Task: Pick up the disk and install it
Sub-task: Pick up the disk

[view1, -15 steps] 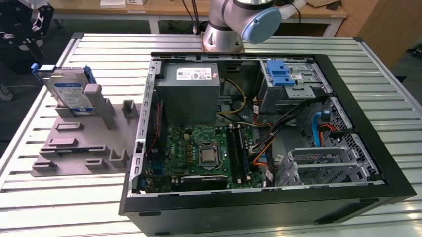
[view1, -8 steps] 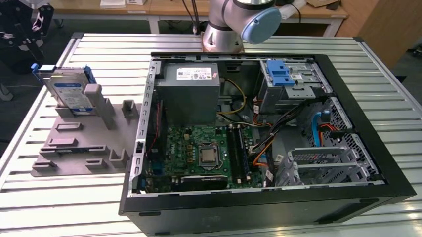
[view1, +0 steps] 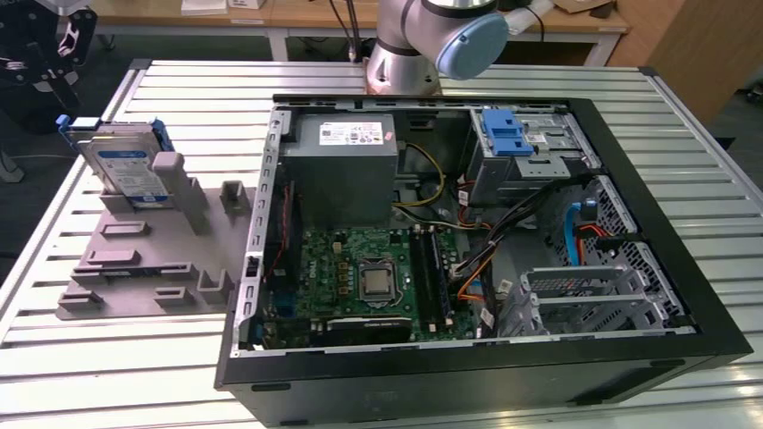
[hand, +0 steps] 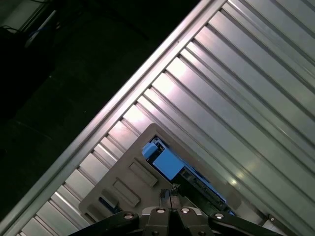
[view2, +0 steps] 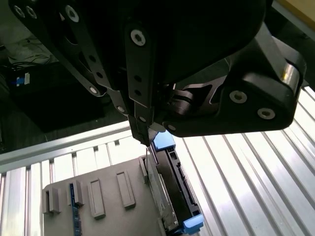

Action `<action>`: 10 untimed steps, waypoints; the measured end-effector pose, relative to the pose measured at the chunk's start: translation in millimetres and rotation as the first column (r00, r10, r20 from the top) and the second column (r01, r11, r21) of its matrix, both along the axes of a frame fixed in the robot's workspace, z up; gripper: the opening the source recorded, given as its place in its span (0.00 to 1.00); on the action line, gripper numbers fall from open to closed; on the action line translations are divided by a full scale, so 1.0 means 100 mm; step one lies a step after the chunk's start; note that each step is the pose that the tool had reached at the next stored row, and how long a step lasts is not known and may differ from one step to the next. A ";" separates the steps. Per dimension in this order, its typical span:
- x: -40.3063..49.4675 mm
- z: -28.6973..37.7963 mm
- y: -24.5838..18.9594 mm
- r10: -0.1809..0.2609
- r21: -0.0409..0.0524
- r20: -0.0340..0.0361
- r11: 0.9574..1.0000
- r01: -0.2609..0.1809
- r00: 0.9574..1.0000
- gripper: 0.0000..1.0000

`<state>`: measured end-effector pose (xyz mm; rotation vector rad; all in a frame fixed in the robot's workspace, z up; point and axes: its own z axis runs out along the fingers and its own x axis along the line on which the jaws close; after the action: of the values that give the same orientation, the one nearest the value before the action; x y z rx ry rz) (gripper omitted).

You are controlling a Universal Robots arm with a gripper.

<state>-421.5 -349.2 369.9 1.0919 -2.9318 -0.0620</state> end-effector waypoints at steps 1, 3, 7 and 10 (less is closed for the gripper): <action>0.000 0.000 0.000 0.002 0.000 0.000 1.000 -0.002 1.000 0.11; 0.000 0.000 0.000 0.007 0.000 0.000 1.000 -0.007 1.000 0.11; 0.000 0.000 0.000 0.025 0.000 0.000 1.000 -0.025 1.000 0.11; 0.000 0.000 0.000 0.041 0.000 0.000 0.999 -0.041 0.999 0.11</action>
<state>-421.5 -349.2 369.9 1.1514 -2.9081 -0.0616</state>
